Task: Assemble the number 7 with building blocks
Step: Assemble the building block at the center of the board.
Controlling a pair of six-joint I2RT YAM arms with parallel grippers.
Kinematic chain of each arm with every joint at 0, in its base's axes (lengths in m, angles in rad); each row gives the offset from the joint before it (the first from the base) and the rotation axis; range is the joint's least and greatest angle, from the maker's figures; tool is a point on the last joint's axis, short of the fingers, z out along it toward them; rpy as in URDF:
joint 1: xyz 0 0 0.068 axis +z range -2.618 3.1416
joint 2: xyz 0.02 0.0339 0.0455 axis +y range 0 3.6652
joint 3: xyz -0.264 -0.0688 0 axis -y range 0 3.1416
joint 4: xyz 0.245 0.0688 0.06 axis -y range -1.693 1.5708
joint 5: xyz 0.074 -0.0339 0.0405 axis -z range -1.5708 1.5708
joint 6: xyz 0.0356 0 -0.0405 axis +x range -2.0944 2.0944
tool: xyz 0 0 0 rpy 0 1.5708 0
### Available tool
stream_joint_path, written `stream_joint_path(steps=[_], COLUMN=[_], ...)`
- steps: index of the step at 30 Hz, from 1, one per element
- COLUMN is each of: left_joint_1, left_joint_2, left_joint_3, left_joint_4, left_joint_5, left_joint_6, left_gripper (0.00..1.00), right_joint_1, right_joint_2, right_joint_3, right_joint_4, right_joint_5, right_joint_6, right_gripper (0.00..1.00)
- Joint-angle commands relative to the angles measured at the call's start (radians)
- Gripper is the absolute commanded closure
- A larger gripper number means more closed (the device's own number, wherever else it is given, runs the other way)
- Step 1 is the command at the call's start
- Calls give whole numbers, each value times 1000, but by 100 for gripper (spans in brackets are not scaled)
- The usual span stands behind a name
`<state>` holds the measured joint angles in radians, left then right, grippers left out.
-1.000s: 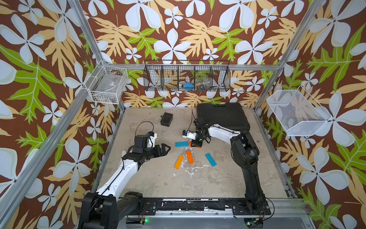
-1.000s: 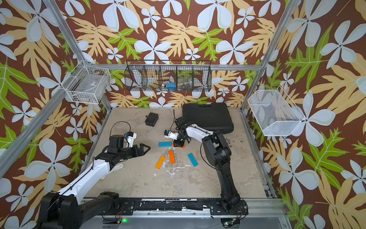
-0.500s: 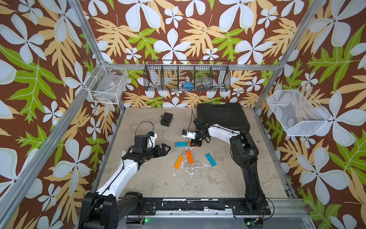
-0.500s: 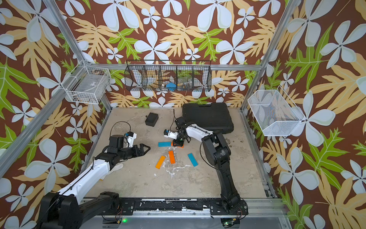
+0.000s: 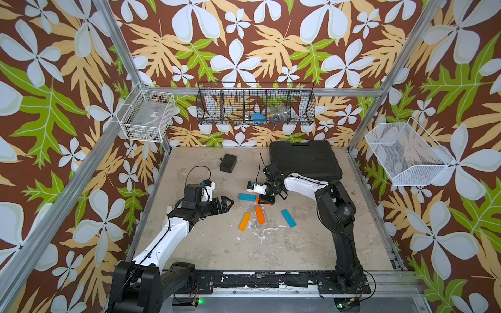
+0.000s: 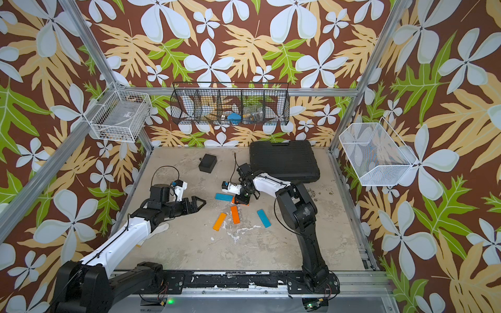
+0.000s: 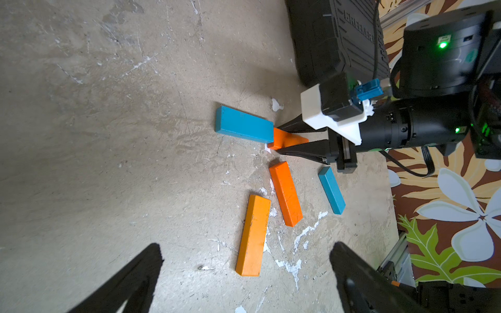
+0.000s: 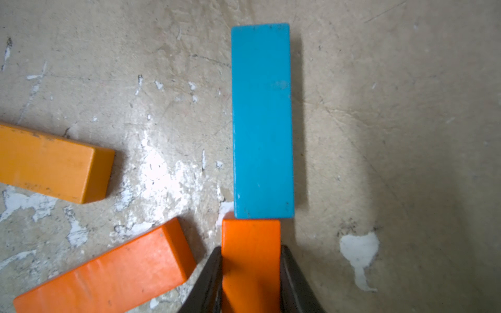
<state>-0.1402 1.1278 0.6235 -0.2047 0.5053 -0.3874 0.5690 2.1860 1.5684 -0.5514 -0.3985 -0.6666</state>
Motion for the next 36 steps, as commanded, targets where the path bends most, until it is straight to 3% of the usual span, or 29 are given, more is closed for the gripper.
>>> stream_joint_path(steps=[1,19,29,36], left_joint_1=[2,2,1,1], left_joint_2=[2,-11,-40,-46], left_joint_3=[9,0,-9,-8], left_joint_4=[15,2,-7,-9], left_joint_5=[6,17,26,42], left_joint_6=[11,22,22,13], left_gripper=[0,0,0,0], right_joint_1=[3,-12,-26,-31], right_joint_2=[38,87,16,7], right_joint_3=[-2,62,-20,16], right_joint_4=[-146,-166,-133,-173], right_joint_5=[33,68,107,120], right_joint_6=[-1,-30,-45,-73], right_gripper=[81,81,84,84])
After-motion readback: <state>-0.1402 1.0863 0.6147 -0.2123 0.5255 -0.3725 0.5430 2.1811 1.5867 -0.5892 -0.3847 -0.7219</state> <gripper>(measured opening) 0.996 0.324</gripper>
